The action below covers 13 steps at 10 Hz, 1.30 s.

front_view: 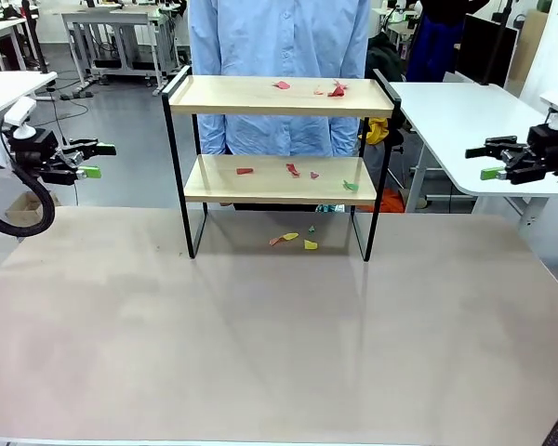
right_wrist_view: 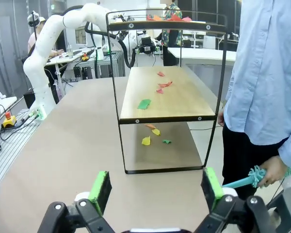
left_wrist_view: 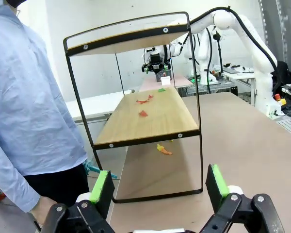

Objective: Clean the shelf.
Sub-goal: Pick up the Duster handed by the human.

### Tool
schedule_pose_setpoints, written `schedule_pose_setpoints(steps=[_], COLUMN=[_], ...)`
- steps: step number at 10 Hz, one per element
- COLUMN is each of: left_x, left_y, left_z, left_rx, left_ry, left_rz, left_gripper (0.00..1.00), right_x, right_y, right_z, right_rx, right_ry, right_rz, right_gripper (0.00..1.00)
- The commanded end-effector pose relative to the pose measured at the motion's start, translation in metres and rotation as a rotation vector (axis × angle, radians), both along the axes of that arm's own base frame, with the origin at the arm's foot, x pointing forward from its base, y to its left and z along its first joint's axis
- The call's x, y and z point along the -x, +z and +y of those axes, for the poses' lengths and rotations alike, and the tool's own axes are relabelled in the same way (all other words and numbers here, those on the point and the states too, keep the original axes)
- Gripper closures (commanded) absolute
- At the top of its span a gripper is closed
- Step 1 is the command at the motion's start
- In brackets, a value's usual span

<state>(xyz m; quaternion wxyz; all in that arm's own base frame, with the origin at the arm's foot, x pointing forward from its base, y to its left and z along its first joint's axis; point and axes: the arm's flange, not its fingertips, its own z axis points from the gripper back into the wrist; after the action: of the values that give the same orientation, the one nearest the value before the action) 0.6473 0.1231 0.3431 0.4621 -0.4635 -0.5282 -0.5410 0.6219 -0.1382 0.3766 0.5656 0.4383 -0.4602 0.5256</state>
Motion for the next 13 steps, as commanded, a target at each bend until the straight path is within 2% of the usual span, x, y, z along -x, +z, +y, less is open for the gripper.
schedule_pose_setpoints(steps=[1, 2, 3, 13], left_x=[-0.007, -0.0058, -0.0001, -0.0001], left_y=[0.0053, 0.0076, 0.0009, 0.0009], left_z=[0.0039, 0.0032, 0.0005, 0.0005], left_rx=[0.044, 0.041, 0.006, 0.006], left_ry=[-0.001, 0.033, -0.002, -0.002], left_rz=[0.021, 0.021, 0.004, 0.004], left_gripper=[0.0, 0.0, 0.0, 0.0], right_x=[-0.003, -0.001, -0.0006, -0.0006], right_y=[0.0039, 0.004, 0.0007, 0.0007], right_z=[0.0052, 0.0059, 0.0001, 0.0001], right_rx=[-0.032, -0.006, -0.006, -0.006], right_ry=[-0.036, 0.018, -0.005, -0.005], right_rz=[0.018, 0.051, -0.001, -0.001], right_gripper=[0.0, 0.0, 0.0, 0.0])
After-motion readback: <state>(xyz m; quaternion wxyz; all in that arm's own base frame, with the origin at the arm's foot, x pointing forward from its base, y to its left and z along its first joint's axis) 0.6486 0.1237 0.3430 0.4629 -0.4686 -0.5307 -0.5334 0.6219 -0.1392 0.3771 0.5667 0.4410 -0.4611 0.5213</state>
